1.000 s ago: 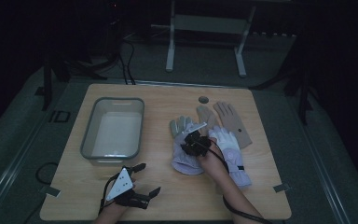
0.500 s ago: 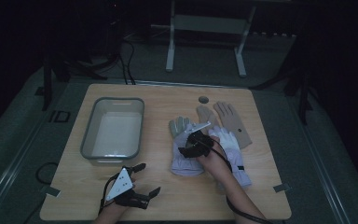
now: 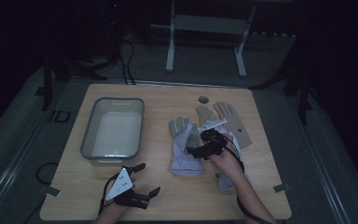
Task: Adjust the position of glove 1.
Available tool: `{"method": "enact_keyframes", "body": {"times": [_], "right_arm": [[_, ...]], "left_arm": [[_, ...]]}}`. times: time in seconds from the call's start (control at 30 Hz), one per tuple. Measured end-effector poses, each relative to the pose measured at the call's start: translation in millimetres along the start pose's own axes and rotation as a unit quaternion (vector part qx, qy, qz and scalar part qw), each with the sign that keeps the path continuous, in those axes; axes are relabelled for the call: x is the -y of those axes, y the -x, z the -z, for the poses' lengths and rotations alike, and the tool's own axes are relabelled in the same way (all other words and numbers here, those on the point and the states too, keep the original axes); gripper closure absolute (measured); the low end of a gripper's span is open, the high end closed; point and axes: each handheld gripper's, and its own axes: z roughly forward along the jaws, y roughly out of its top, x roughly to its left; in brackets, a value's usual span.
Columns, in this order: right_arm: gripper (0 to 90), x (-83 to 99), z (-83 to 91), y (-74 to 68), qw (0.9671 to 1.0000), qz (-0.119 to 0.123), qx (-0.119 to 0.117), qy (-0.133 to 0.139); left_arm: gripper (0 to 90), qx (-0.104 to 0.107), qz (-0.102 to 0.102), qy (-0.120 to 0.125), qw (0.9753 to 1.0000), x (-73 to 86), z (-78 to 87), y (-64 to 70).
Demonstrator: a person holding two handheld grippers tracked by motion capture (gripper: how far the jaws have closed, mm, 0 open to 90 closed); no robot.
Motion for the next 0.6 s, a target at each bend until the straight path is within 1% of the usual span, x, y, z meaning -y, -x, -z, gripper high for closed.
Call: {"method": "enact_keyframes", "body": {"times": [0.1, 0.23, 0.3, 0.43, 0.5, 0.6], "right_arm": [[18.0, 4.3, 7.8, 5.5, 0.9999, -0.008, 0.007, 0.007], [18.0, 10.5, 20.9, 13.4, 0.9993, -0.011, 0.027, 0.024], [18.1, 13.7, 27.9, 17.1, 0.9989, -0.012, 0.035, 0.028], [18.8, 20.8, 40.5, 25.9, 0.9985, -0.014, 0.041, 0.034], [18.7, 25.0, 46.3, 31.1, 0.9981, -0.023, 0.039, 0.041], [18.2, 32.2, 54.9, 38.1, 0.9969, -0.034, 0.054, 0.047]], "left_arm": [[3.5, 0.000, 0.001, 0.000, 1.0000, 0.0, 0.0, -0.1], [3.5, -0.001, 0.001, 0.000, 1.0000, 0.0, 0.1, -0.1], [3.5, -0.001, 0.001, 0.000, 1.0000, 0.0, 0.1, -0.2], [3.5, -0.002, 0.002, 0.000, 1.0000, 0.0, 0.1, -0.3], [3.5, -0.002, 0.002, 0.000, 1.0000, 0.0, 0.1, -0.3], [3.5, -0.002, 0.001, 0.000, 1.0000, 0.0, 0.1, -0.2]]}}
